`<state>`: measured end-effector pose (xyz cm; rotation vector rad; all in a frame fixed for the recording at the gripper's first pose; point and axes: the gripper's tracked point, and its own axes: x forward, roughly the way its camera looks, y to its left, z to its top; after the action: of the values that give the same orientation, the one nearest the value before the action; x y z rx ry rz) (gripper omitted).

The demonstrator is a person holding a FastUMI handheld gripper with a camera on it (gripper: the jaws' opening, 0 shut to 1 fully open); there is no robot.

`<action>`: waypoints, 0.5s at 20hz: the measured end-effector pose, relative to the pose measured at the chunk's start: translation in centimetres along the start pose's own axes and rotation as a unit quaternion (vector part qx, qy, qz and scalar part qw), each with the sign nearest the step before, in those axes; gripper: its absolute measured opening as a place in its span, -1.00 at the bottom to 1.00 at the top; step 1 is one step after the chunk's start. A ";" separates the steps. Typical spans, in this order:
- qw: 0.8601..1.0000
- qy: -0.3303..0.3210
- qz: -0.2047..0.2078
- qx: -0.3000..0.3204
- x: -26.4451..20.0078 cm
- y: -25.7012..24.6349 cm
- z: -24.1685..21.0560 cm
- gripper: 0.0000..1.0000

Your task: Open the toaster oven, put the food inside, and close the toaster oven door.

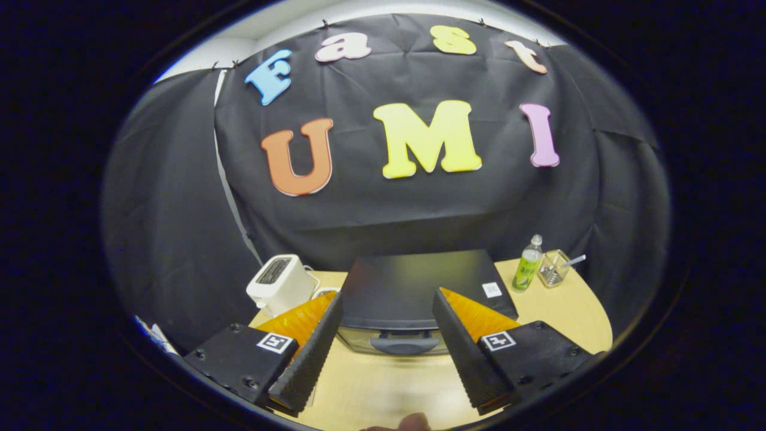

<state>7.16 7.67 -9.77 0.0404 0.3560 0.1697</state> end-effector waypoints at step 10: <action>0.997 -0.079 -0.017 -0.011 -8.8 -1.9 7.0 1.00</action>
<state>1.82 4.25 -0.35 0.0251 0.1977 0.1357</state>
